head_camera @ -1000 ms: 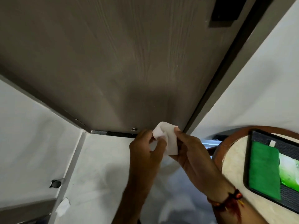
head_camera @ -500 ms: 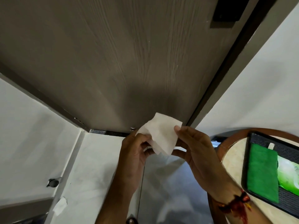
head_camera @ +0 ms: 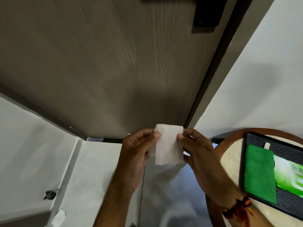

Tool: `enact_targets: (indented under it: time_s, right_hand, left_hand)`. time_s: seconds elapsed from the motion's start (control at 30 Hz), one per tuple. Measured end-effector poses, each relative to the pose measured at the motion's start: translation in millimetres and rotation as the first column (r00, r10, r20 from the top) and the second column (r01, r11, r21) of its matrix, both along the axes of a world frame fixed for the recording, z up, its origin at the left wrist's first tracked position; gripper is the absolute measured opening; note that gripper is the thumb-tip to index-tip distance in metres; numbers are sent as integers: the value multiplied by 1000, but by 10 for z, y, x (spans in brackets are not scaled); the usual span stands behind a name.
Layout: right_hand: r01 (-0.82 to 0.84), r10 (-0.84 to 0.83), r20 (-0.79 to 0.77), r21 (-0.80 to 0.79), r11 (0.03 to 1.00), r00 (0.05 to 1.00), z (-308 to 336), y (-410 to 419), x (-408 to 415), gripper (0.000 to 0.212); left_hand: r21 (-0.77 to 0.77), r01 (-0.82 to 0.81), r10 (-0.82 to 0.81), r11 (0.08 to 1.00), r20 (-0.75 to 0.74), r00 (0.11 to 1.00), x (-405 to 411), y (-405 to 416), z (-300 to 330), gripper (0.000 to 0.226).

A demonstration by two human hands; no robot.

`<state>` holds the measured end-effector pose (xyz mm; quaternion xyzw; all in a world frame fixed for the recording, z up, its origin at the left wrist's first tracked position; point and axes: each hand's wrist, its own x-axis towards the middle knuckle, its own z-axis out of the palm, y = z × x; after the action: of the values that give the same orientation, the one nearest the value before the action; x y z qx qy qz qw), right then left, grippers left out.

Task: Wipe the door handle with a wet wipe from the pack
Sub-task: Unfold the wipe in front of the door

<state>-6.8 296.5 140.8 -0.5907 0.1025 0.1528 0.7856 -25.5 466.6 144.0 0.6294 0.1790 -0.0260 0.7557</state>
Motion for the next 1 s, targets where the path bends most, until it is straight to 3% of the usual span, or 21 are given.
enact_targets:
  time_s: [0.1, 0.2, 0.27, 0.37, 0.47, 0.53, 0.63, 0.77, 0.9, 1.0]
  right_hand:
    - [41, -10, 170, -176, 984, 985, 82, -5, -18, 47]
    - [-124, 164, 181, -215, 969, 970, 130, -20, -56, 59]
    - [-225, 264, 130, -259, 939, 956, 105, -16, -72, 50]
    - [-253, 303, 138, -296, 921, 943, 98, -67, -23, 35]
    - [-178, 238, 190, -287, 941, 953, 52, -247, 90, 28]
    - [-132, 214, 221, -334, 933, 951, 73, -367, 152, 23]
    - [-45, 127, 246, -315, 948, 961, 140, -479, 244, 17]
    - [7, 21, 157, -173, 985, 987, 304, -541, 482, 15]
    - [-140, 147, 71, -104, 985, 986, 524, -573, 730, 12]
    - [-220, 233, 96, -132, 966, 968, 677, -544, 835, 11]
  left_hand:
    - [20, -23, 22, 1000, 35, 999, -14, -92, 11, 27]
    - [21, -20, 19, 1000, 51, 999, -6, -185, 43, 20]
    - [63, -3, -1, 998, 58, 998, 12, -214, 103, 13]
    - [160, 7, -23, 987, 99, 995, 36, -187, 165, 19]
    - [248, 37, -71, 968, 131, 989, 86, -123, 256, 20]
    - [325, 67, -117, 943, 136, 984, 141, -70, 312, 6]
    - [395, 153, -203, 906, 89, 975, 220, -3, 380, 15]
    - [291, 313, -318, 904, -32, 948, 315, 91, 505, 17]
    - [191, 349, -332, 917, -116, 936, 404, 200, 583, 30]
    - [135, 382, -376, 914, -71, 924, 518, 151, 650, 28]
